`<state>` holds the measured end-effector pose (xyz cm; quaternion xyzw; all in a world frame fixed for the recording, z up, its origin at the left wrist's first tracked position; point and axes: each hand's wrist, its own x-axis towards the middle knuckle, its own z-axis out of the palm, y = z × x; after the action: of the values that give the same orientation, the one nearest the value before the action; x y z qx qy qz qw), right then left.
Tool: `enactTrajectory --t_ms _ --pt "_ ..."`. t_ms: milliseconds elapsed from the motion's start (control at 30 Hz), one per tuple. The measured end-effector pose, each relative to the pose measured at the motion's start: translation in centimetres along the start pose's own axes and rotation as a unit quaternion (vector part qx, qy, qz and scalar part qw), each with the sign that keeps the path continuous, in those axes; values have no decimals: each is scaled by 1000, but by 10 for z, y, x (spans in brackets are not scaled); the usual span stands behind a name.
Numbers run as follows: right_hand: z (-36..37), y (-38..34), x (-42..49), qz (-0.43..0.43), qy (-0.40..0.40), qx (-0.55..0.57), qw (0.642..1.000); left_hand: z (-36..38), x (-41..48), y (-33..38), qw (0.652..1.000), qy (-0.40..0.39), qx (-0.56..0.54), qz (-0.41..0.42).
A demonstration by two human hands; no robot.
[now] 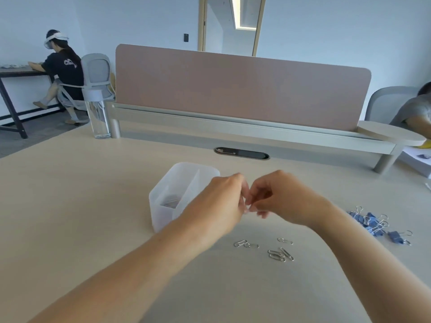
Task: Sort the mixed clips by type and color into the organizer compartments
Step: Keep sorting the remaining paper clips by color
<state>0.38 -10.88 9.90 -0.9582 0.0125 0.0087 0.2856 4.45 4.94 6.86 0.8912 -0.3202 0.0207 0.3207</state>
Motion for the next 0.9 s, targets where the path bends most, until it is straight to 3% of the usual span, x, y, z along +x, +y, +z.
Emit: enactTrajectory --t_ms 267,600,900 --pt "13 68 -30 81 -10 -82 993 38 -11 -7 983 -135 111 -55" --pt "11 80 -40 99 -43 -60 992 51 -9 -9 985 -107 116 -70" --pt "11 81 -43 99 -60 -41 992 53 -12 -7 992 -110 14 -51"
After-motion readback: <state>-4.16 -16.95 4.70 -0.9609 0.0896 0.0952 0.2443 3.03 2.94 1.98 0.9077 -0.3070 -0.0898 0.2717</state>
